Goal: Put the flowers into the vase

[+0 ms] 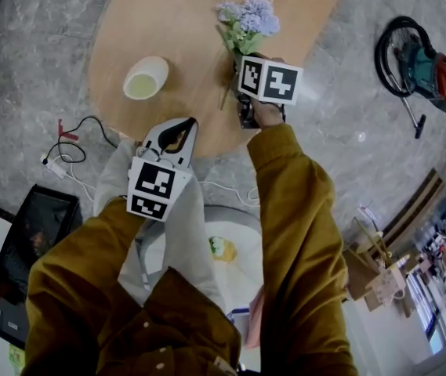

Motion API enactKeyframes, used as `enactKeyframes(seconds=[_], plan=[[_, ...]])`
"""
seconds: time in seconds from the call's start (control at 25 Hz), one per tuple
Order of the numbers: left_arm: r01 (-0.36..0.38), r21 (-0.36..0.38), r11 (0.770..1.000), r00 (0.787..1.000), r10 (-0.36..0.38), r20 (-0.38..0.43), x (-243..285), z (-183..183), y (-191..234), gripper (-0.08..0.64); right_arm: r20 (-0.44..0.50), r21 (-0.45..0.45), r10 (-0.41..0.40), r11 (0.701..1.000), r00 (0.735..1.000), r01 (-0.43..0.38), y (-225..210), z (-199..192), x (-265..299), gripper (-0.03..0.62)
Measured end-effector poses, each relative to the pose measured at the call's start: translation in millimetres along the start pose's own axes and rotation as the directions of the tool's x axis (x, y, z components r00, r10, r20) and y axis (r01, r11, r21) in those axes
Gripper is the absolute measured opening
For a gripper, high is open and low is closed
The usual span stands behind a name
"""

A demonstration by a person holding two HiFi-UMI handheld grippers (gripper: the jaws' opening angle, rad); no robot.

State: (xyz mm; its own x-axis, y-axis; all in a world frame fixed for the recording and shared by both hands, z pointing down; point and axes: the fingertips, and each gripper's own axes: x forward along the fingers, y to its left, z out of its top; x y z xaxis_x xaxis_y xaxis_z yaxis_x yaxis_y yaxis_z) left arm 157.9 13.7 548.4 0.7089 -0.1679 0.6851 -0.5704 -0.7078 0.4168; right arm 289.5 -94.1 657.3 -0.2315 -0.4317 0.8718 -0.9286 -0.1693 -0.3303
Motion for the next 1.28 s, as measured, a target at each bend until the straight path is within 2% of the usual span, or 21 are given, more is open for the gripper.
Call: enactKeyframes(seconds=[0.36, 0.6, 0.76, 0.92, 1.16, 1.28], plan=[[-0.011, -0.003, 1.000, 1.000, 0.011, 0.025, -24.6, -3.1, -9.5, 0.002, 0.099, -0.014, 0.027, 1.000, 0.995, -0.026, 27.8, 2.9, -30.0, 0.058], [-0.004, 0.009, 1.000, 1.000, 0.004, 0.026, -39.6, -13.3, -9.8, 0.002, 0.194, -0.018, 0.044, 0.999, 0.980, -0.041, 52.3, -1.5, -52.7, 0.058], [-0.034, 0.010, 0.999, 0.999, 0.034, 0.034, -54.9, -19.4, 0.6, 0.002, 0.282, -0.036, 0.051, 0.998, 0.958, -0.042, 73.1, -4.1, -70.8, 0.060], [-0.059, 0.040, 0.997, 0.998, 0.057, 0.039, -73.2, -26.7, 9.9, 0.002, 0.359, -0.091, 0.059, 0.995, 0.931, -0.028, 102.7, -2.8, -90.7, 0.060], [-0.098, 0.036, 0.995, 0.994, 0.096, 0.060, -91.8, -28.2, 28.6, 0.002, 0.463, -0.147, 0.048, 0.989, 0.885, 0.023, 132.9, 8.2, -114.9, 0.060], [-0.113, 0.033, 0.993, 0.990, 0.110, 0.087, -99.6, -24.1, 34.2, 0.002, 0.520, -0.178, 0.060, 0.983, 0.852, 0.040, 145.7, 19.2, -135.1, 0.060]])
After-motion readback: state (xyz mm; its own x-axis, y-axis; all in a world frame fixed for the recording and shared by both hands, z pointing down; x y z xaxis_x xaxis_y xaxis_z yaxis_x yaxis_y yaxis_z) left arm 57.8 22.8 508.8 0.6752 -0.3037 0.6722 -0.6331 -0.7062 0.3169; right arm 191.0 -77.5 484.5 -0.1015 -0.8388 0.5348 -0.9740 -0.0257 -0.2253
